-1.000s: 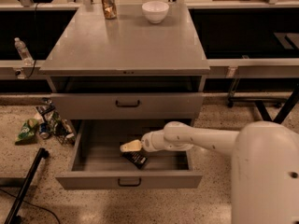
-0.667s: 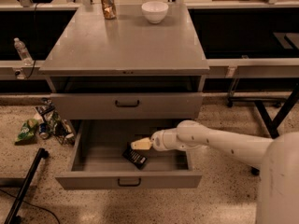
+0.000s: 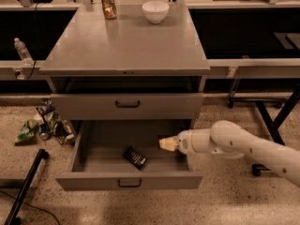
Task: Place rxbar chocolate into middle drawer
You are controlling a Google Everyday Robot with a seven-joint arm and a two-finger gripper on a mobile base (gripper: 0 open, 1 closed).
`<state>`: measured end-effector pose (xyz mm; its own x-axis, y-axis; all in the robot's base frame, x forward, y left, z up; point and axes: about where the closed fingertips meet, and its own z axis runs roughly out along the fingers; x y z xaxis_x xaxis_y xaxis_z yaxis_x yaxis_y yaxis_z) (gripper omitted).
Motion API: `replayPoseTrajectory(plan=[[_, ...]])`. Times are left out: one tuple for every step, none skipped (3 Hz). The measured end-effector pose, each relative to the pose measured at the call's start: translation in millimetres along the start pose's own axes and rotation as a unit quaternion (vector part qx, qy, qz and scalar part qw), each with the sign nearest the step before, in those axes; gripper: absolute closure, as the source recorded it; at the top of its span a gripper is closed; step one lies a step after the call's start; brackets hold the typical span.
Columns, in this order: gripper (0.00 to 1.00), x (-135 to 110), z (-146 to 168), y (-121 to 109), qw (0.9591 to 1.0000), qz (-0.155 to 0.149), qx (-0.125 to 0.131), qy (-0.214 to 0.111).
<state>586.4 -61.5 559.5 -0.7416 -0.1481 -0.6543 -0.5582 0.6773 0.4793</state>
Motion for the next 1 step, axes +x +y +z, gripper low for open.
replayPoseTrajectory(plan=[[0.84,4.1,-18.5,-10.7,0.9998,0.010,0.011,-0.011]])
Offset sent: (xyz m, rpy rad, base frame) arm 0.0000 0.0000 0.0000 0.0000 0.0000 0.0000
